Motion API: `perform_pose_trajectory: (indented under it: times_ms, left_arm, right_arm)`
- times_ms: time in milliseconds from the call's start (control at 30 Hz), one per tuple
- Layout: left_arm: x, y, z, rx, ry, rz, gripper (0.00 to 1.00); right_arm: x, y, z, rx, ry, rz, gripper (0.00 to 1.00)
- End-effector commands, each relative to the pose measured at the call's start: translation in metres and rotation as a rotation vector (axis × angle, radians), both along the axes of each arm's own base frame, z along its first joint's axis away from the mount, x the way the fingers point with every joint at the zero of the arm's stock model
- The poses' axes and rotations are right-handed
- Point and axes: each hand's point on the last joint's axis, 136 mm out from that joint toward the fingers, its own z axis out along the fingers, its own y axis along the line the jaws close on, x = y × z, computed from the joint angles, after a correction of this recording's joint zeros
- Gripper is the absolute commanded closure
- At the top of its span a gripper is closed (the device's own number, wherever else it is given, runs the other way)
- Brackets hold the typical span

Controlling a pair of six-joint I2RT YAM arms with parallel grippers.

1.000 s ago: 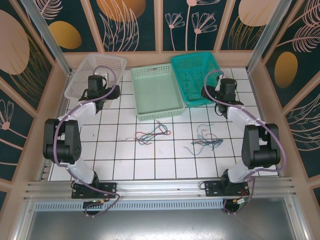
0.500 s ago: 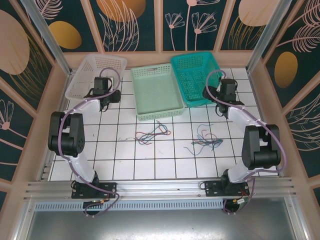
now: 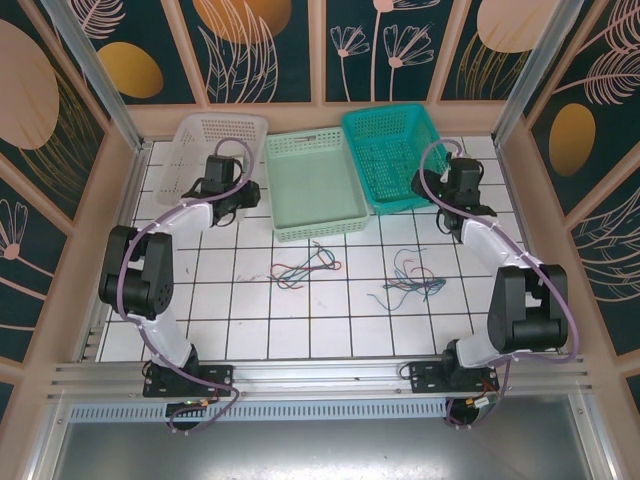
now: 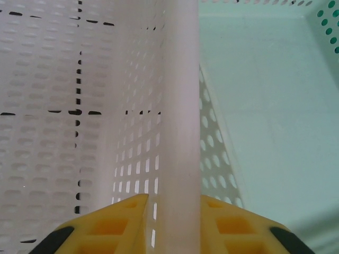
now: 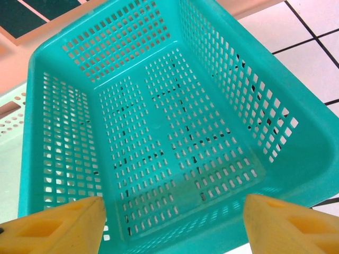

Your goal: Untangle the cables

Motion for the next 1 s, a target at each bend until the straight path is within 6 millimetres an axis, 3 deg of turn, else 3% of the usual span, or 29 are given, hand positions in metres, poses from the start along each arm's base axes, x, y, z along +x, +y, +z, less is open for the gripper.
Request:
perform_pose_trajectory:
  times_ms: [0,200,600,667,800,967]
  left_arm:
    - [-0.02,-0.007,0.002,-0.067,0.065,0.043,0.72]
    - [-0.027,0.003,0.024,-0.074,0.031,0.112,0.59]
    - [-0.044,-0.017,0.035,-0.125,-0.004,0.079,0.5]
    - [-0.056,-0.027,0.041,-0.073,-0.051,0.023,0.47]
    - [-0.091,-0.04,0.028,0.039,-0.052,-0.082,0.43]
    - [-0.137,-0.055,-0.011,0.056,0.046,-0.2,0.44]
  right_arm:
    - [-0.009,0.005,0.011,0.0,-0.024,0.032,0.3]
    - [-0.015,0.012,0.023,-0.021,-0.065,0.062,0.3]
    - [-0.017,0.024,0.016,0.007,-0.049,0.103,0.3]
    - [-0.02,0.035,0.014,0.004,-0.048,0.145,0.3]
    - [-0.032,0.063,0.01,0.0,-0.055,0.24,0.3]
    - [-0.041,0.073,0.008,0.024,-0.073,0.251,0.3]
